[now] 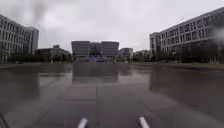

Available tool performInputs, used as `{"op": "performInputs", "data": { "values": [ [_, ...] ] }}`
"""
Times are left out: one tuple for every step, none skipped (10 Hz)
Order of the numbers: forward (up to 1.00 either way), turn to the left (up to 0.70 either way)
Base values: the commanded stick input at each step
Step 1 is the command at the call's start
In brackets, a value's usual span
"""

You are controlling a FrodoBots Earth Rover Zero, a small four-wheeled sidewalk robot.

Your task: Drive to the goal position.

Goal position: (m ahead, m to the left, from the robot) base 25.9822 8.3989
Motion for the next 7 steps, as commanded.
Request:
{"op": "performInputs", "data": {
  "values": [
    [1.0, 0.03],
    [1.0, 0.03],
    [1.0, 0.03],
    [1.0, 0.03],
    [1.0, 0.03],
    [1.0, 0.03],
    [1.0, 0.03]
  ]
}}
